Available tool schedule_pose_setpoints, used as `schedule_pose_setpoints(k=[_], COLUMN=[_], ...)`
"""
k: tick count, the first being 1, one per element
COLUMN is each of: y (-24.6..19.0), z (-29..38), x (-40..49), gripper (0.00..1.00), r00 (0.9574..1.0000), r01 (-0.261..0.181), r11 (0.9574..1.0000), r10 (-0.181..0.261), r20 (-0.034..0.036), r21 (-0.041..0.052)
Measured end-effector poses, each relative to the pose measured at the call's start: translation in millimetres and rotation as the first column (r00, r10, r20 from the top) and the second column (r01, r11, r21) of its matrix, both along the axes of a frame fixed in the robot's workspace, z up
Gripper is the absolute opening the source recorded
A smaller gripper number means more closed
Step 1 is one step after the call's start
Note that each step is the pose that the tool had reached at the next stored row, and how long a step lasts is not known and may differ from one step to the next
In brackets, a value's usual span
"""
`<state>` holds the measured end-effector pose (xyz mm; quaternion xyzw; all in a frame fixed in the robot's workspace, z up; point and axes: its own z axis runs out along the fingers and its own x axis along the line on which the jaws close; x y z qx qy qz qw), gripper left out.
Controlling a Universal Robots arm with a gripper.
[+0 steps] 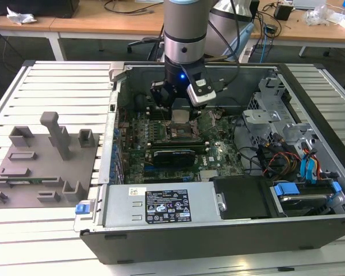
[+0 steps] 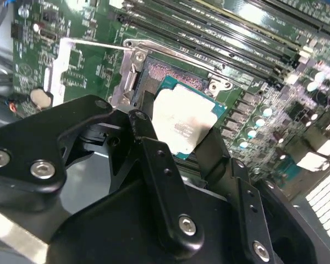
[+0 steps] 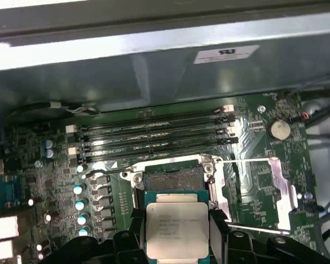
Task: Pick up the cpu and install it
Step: 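Place the cpu into insertion slot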
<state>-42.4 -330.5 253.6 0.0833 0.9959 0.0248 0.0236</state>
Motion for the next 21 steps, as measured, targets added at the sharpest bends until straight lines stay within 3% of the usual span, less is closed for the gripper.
schedule_pose_setpoints(k=[3,5,6,8,13,14,15,17,19,20,21], y=[0.0,0.0,0.0,0.0,0.0,0.0,0.0,0.0,0.0,0.0,0.0], z=[-0.2,-0.3,-0.5,-0.6,-1.0,-1.1,-1.2,-1.4,-1.6,-1.6,-1.7], x=[0.0,0.0,0.0,0.0,0.0,0.0,0.0,0.0,0.0,0.0,0.0], gripper=[0.55,0.55,0.55,0.55,0.55,0.55,0.55,0.55,0.55,0.55,0.55], r00=[0.9987,0.9953,0.989,0.9832,0.9573,0.9494,0.9378,0.9232,0.9032,0.8959,0.8817], r01=[0.051,0.097,0.148,0.183,0.289,0.314,0.347,0.384,0.429,0.444,0.472], r11=[0.9987,0.9953,0.989,0.9832,0.9573,0.9494,0.9378,0.9232,0.9032,0.8959,0.8817], r10=[-0.051,-0.097,-0.148,-0.183,-0.289,-0.314,-0.347,-0.384,-0.429,-0.444,-0.472], r20=[0.0001,0.0,0.0,0.0,0.0,0.0001,0.0,0.0,0.0,0.0,0.0], r21=[0.0,-0.0001,-0.0001,-0.0001,-0.0001,0.0,-0.0001,0.0,0.0,0.0,0.0])
